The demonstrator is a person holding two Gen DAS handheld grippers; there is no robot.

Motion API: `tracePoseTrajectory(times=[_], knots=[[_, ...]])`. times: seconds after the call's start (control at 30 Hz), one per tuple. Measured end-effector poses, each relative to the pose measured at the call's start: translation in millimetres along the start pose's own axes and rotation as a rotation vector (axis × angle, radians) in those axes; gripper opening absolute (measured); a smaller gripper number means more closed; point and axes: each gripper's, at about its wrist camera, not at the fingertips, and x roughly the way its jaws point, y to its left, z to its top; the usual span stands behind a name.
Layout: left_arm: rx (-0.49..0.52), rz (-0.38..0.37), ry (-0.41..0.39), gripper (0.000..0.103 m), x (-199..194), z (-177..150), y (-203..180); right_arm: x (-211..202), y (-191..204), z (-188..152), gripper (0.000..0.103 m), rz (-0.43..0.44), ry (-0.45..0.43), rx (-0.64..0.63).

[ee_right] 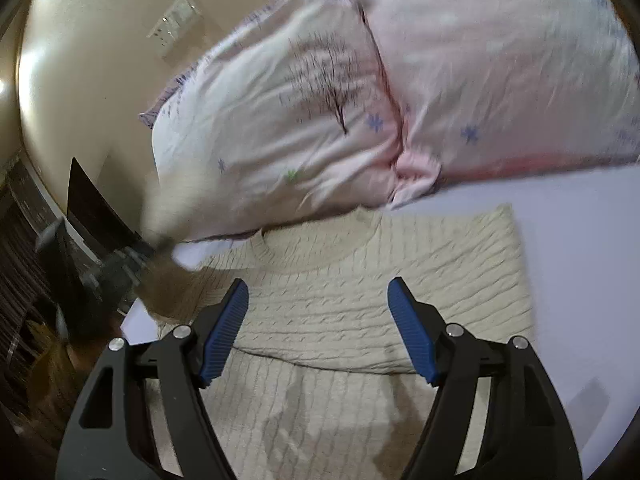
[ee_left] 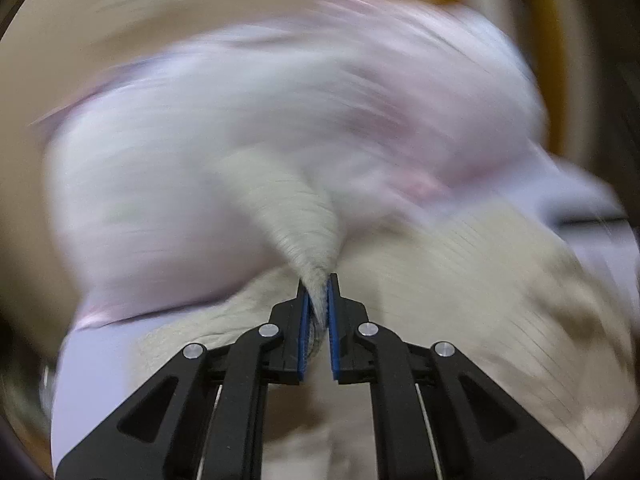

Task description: Fold small clothes

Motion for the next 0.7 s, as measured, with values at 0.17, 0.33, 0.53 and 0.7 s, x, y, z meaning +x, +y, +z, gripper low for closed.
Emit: tracePoseTrajectory(times=[0.17, 0.33, 0.53, 0.7], knots=[[0.008, -0.085, -0.002, 0.014, -24, -31, -24, -10, -34, 3, 0.072, -0.034, 0.019, 0.113], [-0.318, -0.086, -0.013, 0.040, -75, -80, 65, -6, -59, 2, 0.045, -0.072, 0.064, 0.200], [-0.548, -0.041, 0.066, 0.061, -108, -149, 125, 27, -63, -8, 0.045, -0.196, 0.161, 0.197], [-0.637, -0.130, 0.106, 0.067, -103, -173, 125, 25, -60, 6, 0.007, -0.198, 0.026, 0.158]])
